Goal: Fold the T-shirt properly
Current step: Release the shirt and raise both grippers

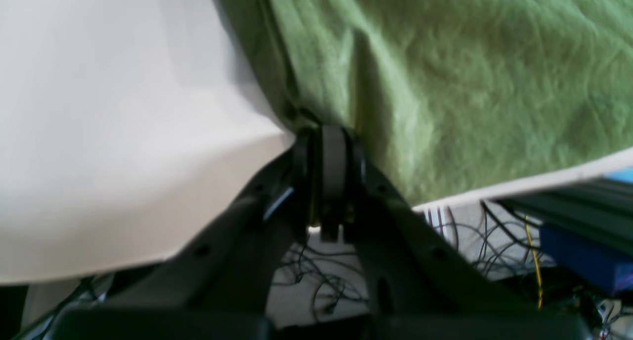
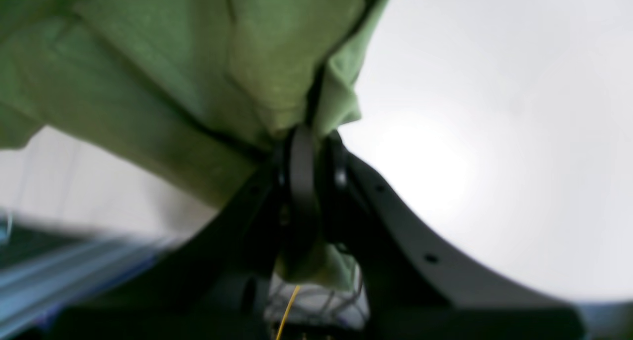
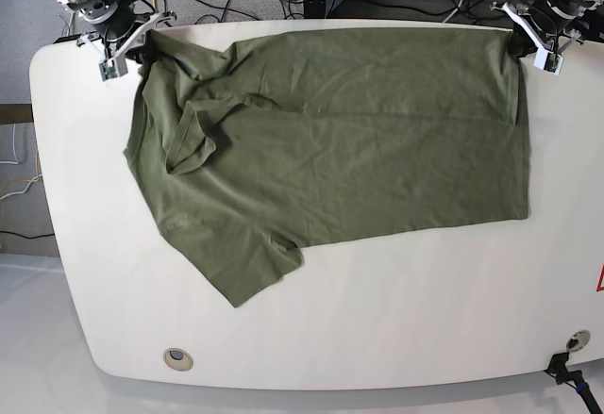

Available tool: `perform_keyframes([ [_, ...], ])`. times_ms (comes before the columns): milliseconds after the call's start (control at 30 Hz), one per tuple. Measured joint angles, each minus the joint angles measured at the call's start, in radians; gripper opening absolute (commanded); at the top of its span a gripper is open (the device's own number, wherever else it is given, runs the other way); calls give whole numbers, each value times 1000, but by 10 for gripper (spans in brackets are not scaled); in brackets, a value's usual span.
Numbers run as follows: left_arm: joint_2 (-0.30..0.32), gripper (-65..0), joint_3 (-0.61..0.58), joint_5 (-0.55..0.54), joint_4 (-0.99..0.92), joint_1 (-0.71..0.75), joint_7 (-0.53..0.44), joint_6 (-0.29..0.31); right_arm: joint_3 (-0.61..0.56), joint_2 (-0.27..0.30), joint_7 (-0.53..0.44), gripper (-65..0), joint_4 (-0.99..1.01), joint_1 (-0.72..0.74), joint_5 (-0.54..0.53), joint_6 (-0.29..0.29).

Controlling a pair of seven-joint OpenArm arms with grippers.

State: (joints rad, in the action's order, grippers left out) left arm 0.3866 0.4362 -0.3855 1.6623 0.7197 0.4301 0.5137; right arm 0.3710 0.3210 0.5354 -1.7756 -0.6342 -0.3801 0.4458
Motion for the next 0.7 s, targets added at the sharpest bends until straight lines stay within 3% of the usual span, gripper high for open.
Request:
perform_keyframes([
  [233, 6, -650, 27, 13, 12, 0, 33, 1, 1, -29, -4, -650, -23, -34, 10, 0],
  [333, 53, -650, 22, 18, 10, -21, 40, 7, 1, -26, -4, -650, -22, -34, 10, 0],
  [433, 70, -560, 29, 19, 9, -48, 41, 0, -4, -5, -2, -650, -21, -34, 21, 0],
  [600, 80, -553, 29, 19, 10, -52, 41, 2, -3, -8, -9, -650, -21, -32, 63, 0],
  [700, 91, -499, 26, 18, 10, -52, 40, 5, -3, -6, -11, -504, -21, -32, 63, 0],
])
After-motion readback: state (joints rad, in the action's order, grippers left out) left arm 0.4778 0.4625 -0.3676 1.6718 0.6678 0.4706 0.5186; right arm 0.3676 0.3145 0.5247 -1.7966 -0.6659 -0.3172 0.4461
